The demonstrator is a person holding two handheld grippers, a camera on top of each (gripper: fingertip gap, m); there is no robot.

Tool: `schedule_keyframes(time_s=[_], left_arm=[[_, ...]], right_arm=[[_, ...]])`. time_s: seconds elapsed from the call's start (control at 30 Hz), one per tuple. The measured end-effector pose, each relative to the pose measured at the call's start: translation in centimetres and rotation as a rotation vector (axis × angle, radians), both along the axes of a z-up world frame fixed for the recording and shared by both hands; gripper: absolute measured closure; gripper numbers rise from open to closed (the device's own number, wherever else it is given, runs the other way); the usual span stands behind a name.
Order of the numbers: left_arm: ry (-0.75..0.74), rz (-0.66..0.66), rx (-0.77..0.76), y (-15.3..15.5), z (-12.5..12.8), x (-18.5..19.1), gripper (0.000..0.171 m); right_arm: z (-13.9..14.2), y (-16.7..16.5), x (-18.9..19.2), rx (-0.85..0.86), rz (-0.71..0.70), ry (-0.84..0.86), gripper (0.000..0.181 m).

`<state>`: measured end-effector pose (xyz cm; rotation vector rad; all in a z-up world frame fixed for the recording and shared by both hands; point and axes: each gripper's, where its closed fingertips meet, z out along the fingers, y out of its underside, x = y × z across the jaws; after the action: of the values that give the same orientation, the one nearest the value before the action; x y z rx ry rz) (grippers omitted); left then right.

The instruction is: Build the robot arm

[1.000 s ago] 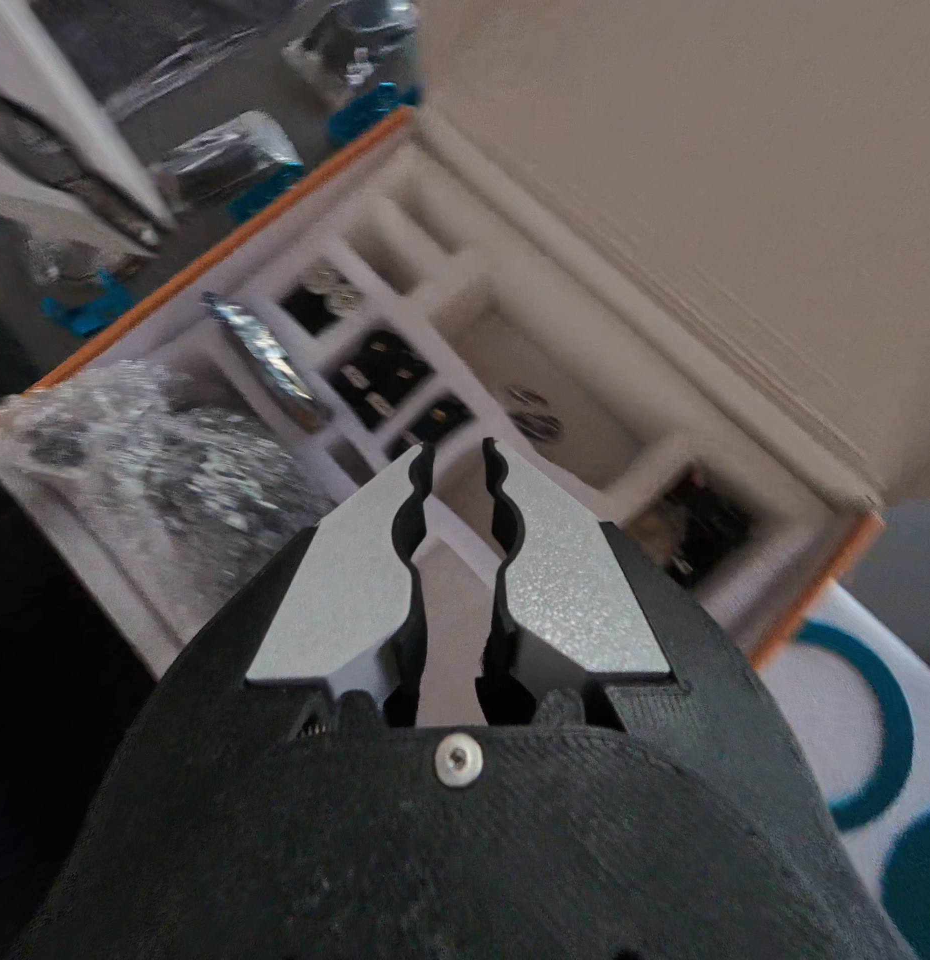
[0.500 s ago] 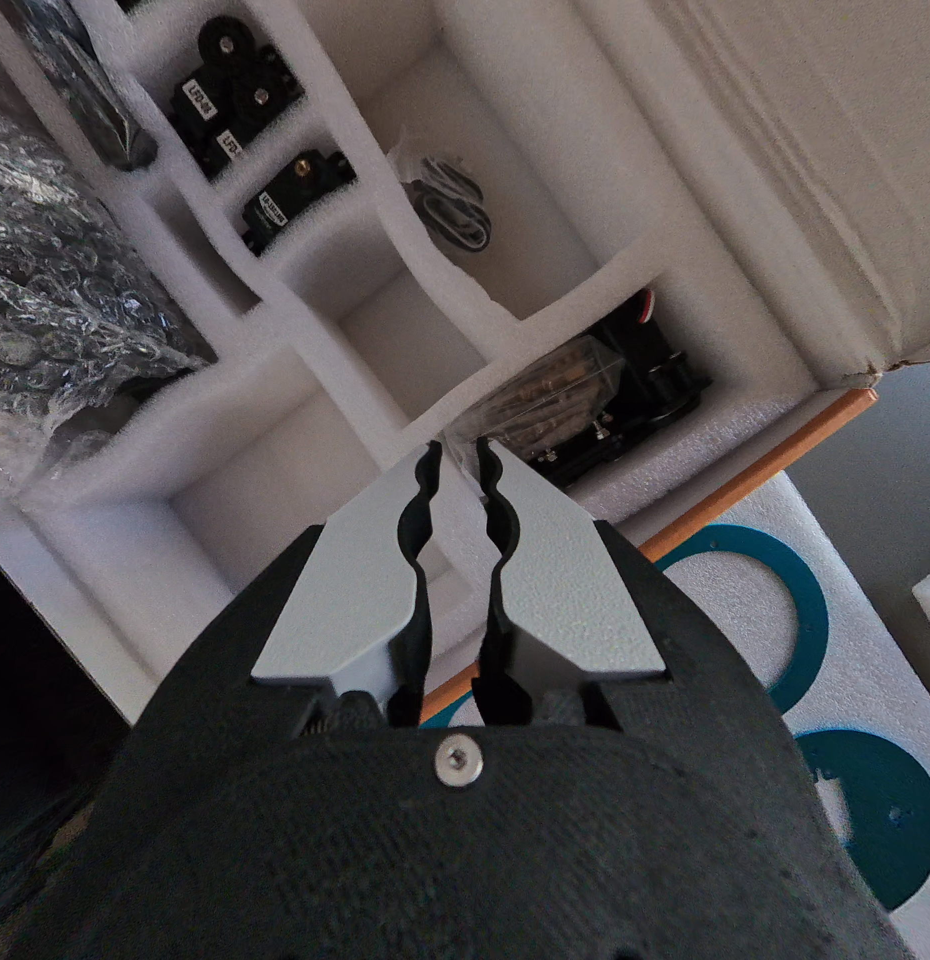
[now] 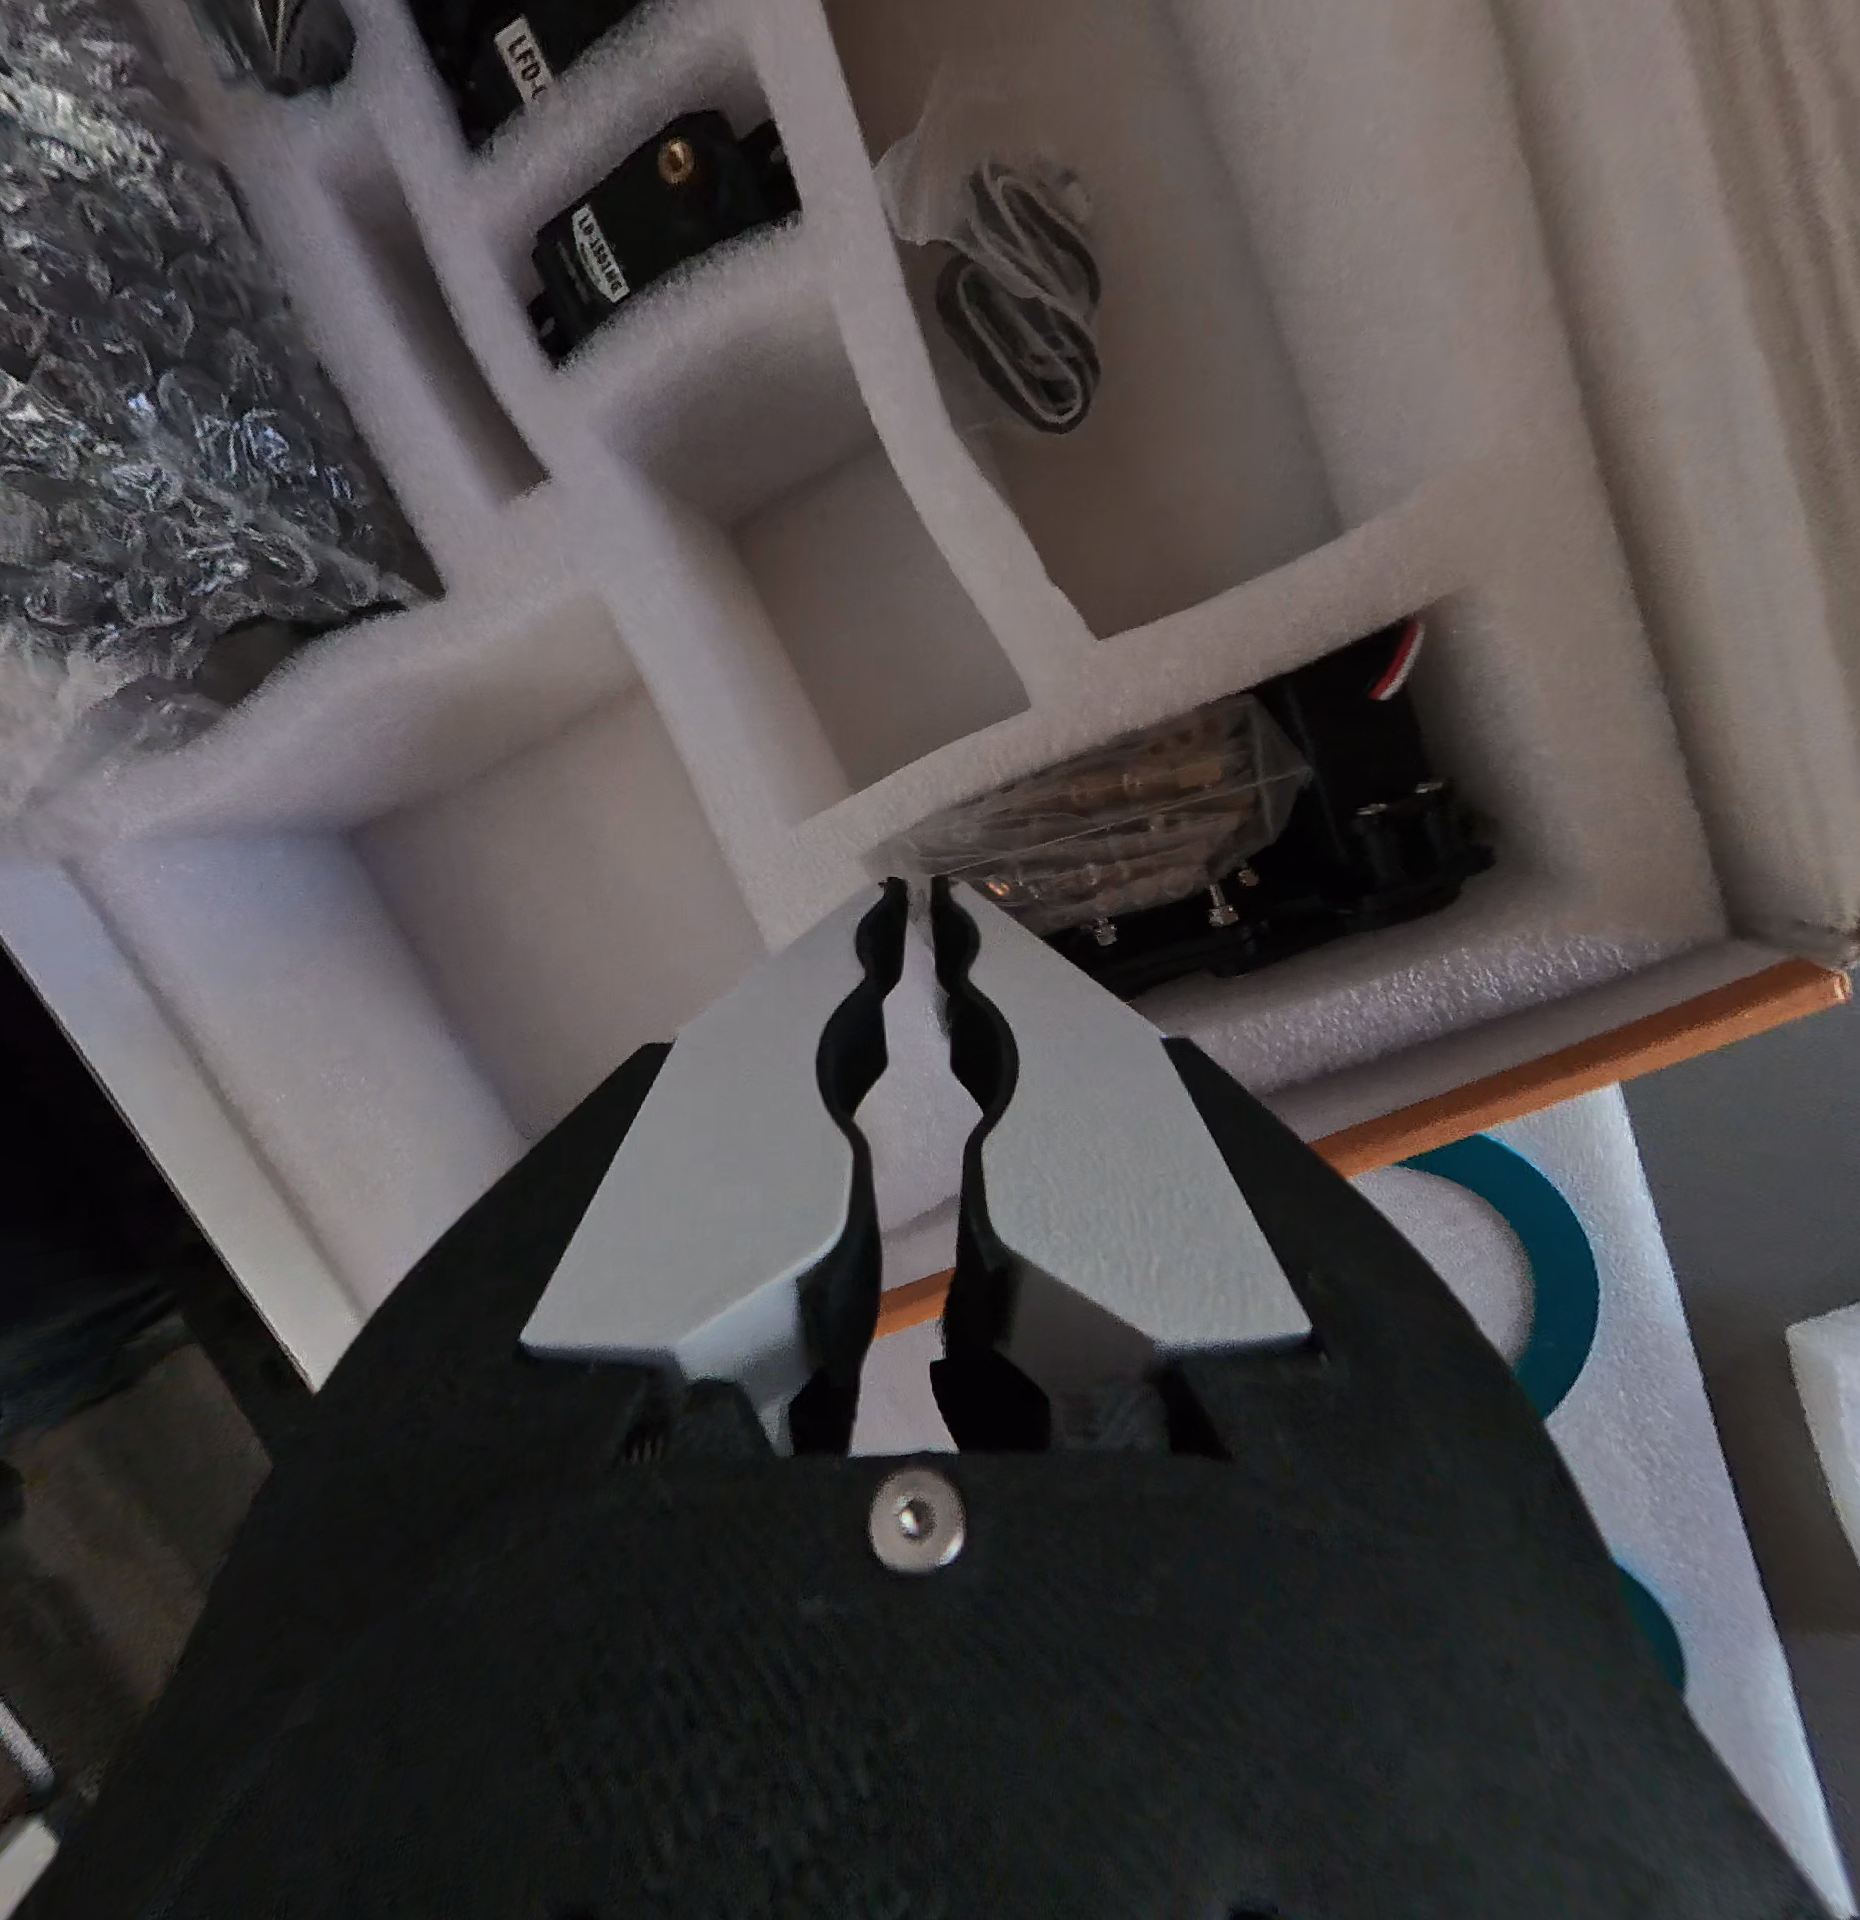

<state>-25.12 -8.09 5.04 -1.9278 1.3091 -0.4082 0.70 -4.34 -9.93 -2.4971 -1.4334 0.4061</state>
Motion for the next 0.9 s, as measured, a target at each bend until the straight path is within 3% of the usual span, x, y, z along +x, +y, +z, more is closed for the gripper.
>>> schedule_keyframes(time_s=[0.33, 0.73, 0.9], left_arm=[[-0.02, 0.015, -0.008, -0.7, 0.0, 0.2, 0.168], [-0.114, -0.07, -0.092, -2.9, -0.7, 5.6, 0.166], [-0.124, -0.082, -0.111, -3.1, -0.6, 5.9, 0.166]], right_arm=[[0.4, -0.2, 0.0, -0.13, 0.092, -0.076, 0.181], [3.1, 1.0, 0.4, 0.006, 0.034, -0.011, 0.181], [4.5, 1.6, 0.7, -0.004, 0.007, 0.042, 0.181]])
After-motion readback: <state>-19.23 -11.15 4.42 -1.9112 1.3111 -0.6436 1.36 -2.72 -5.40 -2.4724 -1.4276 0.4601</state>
